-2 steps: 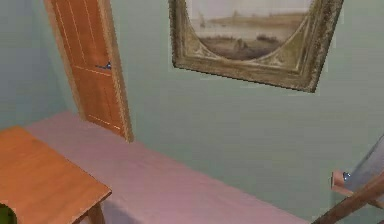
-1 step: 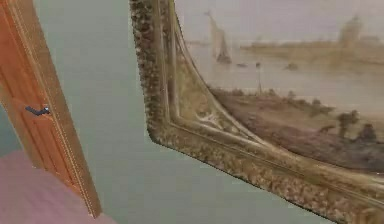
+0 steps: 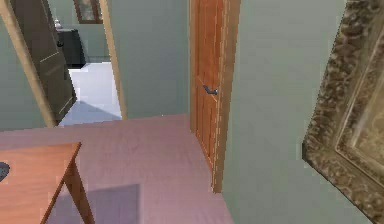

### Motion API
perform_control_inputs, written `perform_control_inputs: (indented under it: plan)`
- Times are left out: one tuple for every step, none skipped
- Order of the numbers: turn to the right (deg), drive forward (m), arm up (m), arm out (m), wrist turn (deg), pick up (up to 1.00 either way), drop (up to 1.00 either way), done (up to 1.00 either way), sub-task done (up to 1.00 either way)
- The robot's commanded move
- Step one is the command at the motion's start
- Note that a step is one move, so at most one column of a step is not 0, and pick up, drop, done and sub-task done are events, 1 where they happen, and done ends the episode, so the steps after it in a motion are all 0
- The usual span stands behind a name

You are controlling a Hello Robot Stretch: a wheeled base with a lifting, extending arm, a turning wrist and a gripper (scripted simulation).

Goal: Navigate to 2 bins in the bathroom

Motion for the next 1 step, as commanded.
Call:
perform_control_inputs:
  plan:
    - [-9.0,0.0,0.0,0.0,0.0,0.0,0.0,0.0,0.0]
